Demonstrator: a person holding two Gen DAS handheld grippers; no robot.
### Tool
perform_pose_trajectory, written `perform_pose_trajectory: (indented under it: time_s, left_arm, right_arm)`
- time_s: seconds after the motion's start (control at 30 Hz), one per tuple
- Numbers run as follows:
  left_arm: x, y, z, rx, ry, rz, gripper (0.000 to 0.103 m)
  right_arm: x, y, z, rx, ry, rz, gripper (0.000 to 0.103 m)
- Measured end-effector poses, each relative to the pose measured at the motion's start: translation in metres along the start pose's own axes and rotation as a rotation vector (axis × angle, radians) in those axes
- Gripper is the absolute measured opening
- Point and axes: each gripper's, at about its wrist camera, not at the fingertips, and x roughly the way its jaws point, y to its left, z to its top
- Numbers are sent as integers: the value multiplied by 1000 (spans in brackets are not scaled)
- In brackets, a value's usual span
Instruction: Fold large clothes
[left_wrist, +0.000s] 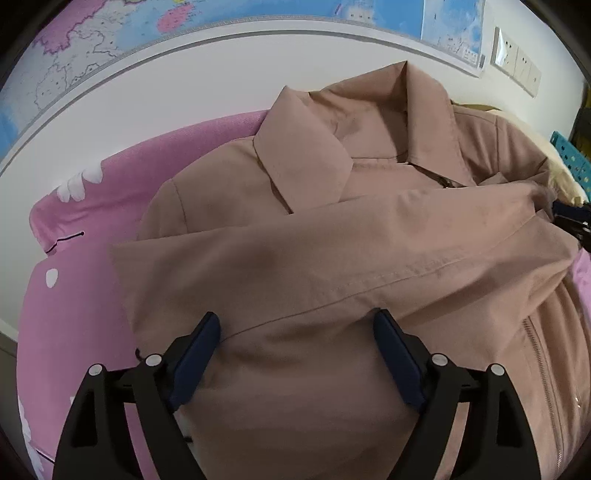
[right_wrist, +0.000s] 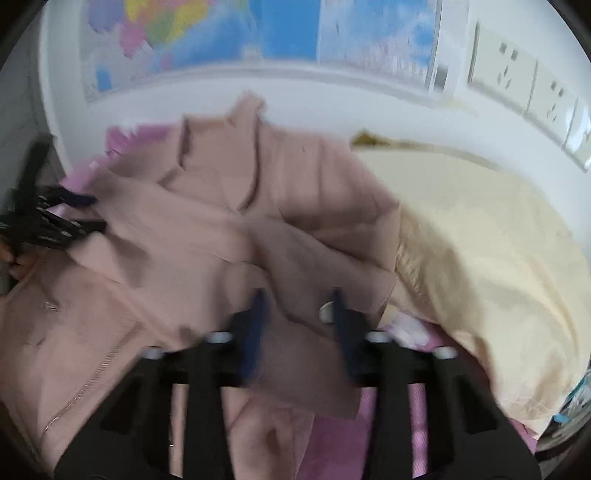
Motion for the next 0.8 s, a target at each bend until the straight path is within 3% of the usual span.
perform_pose_trajectory:
  time_s: [0.2,0.33,0.47,0.6,0.7,0.8]
  left_arm:
    - [4,1,7,-18,-8,38,83]
    - [-12,5,6,-41,-40,12,83]
    - [-44,2,-4,-4,-95,-48,83]
    - [-45,-5,-14,20,-81,-48,83]
    - [-36,0,-22,-17,-47,-31,83]
    - [-46,15,-31,-70,-69,-56,83]
  right_arm:
    - [33,-15,5,43,13,-4,21]
    - [0,-19,2,82,-66,28,30]
    - [-36,-9,-1,62,-136,127,33]
    - [-22,19,-3,-30,-85,142,34]
    - [8,21,-4,-12,-15,125,34]
    - [17,14,-7,35,1,106,37]
